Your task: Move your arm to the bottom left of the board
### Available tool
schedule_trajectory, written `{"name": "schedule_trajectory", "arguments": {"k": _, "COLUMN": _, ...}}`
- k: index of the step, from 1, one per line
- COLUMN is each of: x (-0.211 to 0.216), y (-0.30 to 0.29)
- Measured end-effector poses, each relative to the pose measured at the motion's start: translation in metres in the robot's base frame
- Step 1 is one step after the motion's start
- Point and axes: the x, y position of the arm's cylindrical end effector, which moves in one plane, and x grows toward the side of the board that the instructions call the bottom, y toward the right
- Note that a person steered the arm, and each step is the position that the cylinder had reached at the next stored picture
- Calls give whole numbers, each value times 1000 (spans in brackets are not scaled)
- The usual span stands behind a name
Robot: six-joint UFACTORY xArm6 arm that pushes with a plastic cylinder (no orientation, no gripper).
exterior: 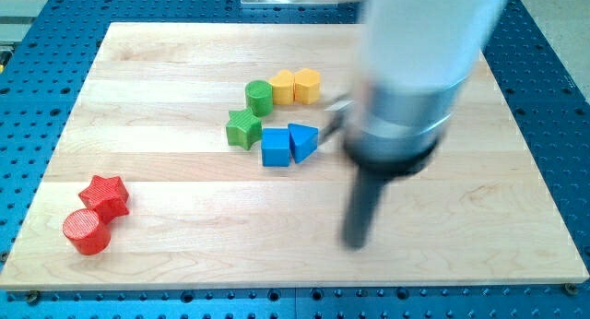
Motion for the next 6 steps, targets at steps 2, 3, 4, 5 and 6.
{"name": "schedule_trajectory", "arguments": {"k": 2, "x": 7, "y": -106}}
{"name": "schedule_trajectory", "arguments": {"k": 3, "x": -4, "y": -182}}
{"name": "schedule_trajectory", "arguments": {"k": 4, "x": 11, "y": -227}}
{"name": "schedule_trajectory", "arguments": {"k": 5, "x": 7, "y": -300}}
{"name": "schedule_trajectory", "arguments": {"k": 6, "x": -13, "y": -321}}
